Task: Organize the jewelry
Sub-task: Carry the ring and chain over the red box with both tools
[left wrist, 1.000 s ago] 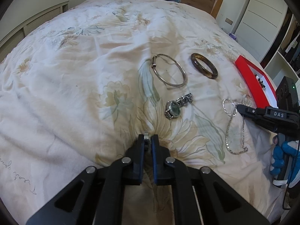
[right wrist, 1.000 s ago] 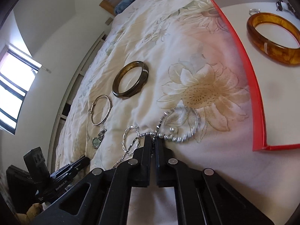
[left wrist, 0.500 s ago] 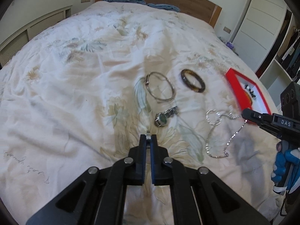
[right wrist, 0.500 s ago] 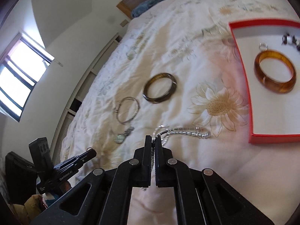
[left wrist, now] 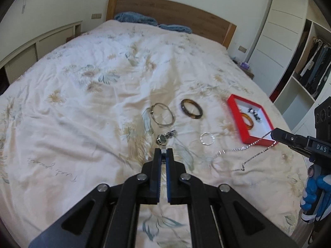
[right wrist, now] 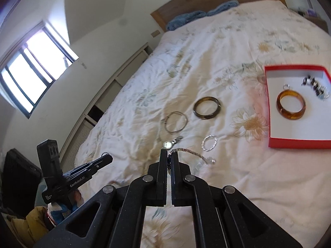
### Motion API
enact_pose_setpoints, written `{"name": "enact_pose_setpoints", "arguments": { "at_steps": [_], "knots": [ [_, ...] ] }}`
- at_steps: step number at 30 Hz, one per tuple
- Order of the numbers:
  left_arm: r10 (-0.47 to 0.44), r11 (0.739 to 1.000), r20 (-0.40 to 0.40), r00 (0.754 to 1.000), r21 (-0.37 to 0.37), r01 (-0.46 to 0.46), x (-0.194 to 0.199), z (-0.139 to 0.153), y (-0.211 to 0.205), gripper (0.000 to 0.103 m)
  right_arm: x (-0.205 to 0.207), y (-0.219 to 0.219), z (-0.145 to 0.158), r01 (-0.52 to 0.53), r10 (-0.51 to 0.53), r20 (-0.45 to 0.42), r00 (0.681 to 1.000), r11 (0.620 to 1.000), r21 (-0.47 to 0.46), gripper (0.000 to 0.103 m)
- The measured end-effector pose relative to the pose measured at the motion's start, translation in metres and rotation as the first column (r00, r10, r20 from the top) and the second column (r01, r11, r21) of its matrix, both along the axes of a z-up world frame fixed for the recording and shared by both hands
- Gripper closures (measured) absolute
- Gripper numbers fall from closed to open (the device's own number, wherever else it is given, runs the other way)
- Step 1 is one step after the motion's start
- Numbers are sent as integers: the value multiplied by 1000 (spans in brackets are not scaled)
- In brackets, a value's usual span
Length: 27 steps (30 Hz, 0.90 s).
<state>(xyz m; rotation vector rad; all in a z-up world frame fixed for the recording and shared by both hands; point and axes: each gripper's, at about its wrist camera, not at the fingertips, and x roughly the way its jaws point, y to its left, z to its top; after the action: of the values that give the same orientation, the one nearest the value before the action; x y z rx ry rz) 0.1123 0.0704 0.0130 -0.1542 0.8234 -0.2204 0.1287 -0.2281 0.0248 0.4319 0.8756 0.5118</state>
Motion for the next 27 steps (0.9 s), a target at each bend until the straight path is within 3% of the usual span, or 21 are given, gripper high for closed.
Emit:
{"name": "enact_pose_setpoints", "arguments": {
  "at_steps": [7, 16, 21, 27],
  "knots": [
    [-19, 1000, 68, 997, 7, 19, -40, 35, 1, 100, -45, 2, 40, -1, 3, 76, 997, 1000, -26, 100],
    [-41, 999, 124, 992, 20, 38, -78, 70, -4, 100, -95, -19, 69, 36, -32, 152, 988, 999, -20, 100],
    [-80, 997, 138, 987, 20, 78, -83, 82, -25, 100, -112, -41, 74, 71, -68, 168, 983, 997, -12, 100],
    [-169, 986, 128, 977, 28, 166, -62, 84, -74, 100, -110, -80, 77, 141, -135, 175, 975, 990, -19, 100]
  ]
}}
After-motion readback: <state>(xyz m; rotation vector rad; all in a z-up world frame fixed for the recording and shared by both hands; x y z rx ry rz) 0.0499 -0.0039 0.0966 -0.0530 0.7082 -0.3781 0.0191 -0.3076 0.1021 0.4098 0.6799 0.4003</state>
